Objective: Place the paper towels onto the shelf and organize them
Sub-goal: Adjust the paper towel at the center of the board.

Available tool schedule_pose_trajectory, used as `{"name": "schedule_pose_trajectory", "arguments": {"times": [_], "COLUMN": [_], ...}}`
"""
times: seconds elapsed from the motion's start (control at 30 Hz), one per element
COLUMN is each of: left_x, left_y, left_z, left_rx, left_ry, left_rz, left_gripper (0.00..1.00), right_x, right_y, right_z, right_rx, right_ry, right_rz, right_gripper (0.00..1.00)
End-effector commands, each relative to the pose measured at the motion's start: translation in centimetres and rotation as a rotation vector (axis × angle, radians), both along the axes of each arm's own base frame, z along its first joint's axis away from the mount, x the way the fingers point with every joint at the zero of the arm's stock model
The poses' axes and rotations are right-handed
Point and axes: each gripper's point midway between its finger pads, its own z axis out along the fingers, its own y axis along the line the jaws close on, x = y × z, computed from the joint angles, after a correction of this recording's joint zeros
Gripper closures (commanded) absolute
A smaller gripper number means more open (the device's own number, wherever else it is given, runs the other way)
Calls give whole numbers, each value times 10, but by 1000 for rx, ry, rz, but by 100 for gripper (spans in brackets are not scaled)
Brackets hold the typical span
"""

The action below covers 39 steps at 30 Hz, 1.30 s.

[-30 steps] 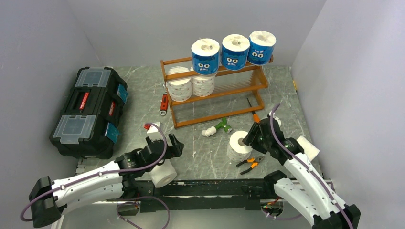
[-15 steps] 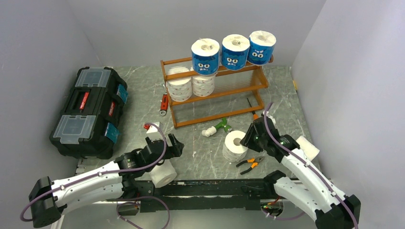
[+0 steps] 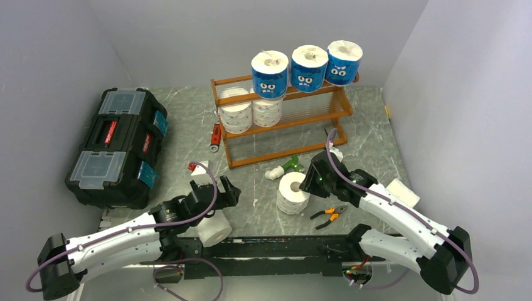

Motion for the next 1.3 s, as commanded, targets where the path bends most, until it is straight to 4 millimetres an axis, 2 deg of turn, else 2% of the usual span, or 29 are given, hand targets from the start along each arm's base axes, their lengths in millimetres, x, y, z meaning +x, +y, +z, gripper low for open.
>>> {"name": "schedule_pose_trajectory", "arguments": {"times": [0.0, 0.07, 0.13, 0.27, 0.33, 0.53, 0.77, 0.8, 0.83, 0.87, 0.93, 1.03, 1.1, 1.27], "left_x": [-3, -3, -4, -3, -4, -5, -5, -5, -5, -5, -6, -7, -7, -7], "left_y": [6, 7, 8, 9, 9, 9, 5, 4, 3, 3, 5, 6, 6, 8], "left_z": [-3, -3, -3, -2, -3, -5, -5, -4, -3, -3, -5, -6, -7, -9], "left_rx": [8, 5, 1, 0, -1, 2, -8, -10, -17, -26, -34, -44, -43, -22], "left_ry": [25, 22, 21, 18, 18, 28, 25, 20, 15, 13, 19, 24, 30, 50], "left_rz": [18, 23, 24, 26, 27, 26, 13, 6, 0, -2, 6, 14, 15, 31], "left_gripper": [11, 11, 10, 10, 10, 10, 10, 10, 10, 10, 11, 11, 11, 11], "right_x": [19, 20, 21, 22, 22, 21, 15, 13, 12, 11, 9, 3, 1, -4], "right_y": [18, 19, 20, 15, 9, 1, -7, -9, -9, -8, -12, -22, -16, 5], "right_z": [23, 23, 23, 27, 33, 54, 81, 82, 85, 91, 91, 60, 51, 40], "right_rx": [67, 53, 46, 15, -11, 11, 188, 208, 232, 255, 242, 57, 25, 138], "right_ry": [-76, -76, -77, -79, -83, -142, -241, -264, -294, -330, -317, -132, -55, -13], "right_rz": [-28, -25, -23, -33, -43, -61, -157, -153, -140, -115, -128, -161, -152, -120], "right_gripper": [68, 67, 61, 38, 33, 28, 37, 30, 8, 1, 0, 2, 10, 19]}}
